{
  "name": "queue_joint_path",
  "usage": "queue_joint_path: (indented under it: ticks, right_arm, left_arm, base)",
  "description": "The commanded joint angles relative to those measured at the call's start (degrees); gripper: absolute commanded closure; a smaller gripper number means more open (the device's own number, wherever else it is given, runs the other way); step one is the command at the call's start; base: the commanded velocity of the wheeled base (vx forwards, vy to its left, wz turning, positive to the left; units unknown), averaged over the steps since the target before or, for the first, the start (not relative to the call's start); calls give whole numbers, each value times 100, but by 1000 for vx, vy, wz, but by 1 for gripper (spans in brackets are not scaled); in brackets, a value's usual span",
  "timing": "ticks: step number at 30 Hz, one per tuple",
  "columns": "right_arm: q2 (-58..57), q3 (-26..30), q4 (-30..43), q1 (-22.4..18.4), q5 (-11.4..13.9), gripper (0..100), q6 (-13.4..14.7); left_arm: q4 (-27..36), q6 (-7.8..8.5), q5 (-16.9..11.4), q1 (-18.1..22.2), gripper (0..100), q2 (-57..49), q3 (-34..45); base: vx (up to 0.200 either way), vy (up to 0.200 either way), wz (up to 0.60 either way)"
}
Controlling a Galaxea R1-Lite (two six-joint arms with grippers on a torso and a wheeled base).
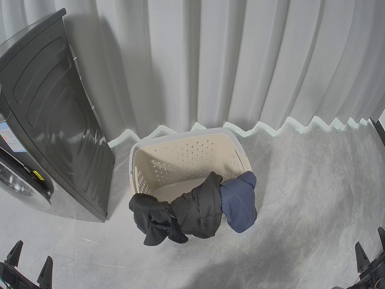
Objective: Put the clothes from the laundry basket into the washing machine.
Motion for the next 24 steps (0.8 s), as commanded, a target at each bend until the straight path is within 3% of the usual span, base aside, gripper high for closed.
queue_joint_path:
  ticks: [1, 24]
  right_arm:
    - [-84, 84, -1, 2, 3, 0, -1]
    - [-84, 92, -1, 2, 3, 0, -1]
  left_arm:
    - [-1, -6, 1, 1, 0, -104, 92]
    - [-1, -15, 1, 1, 0, -104, 92]
  base:
    - [0, 200, 0]
    - [0, 200, 0]
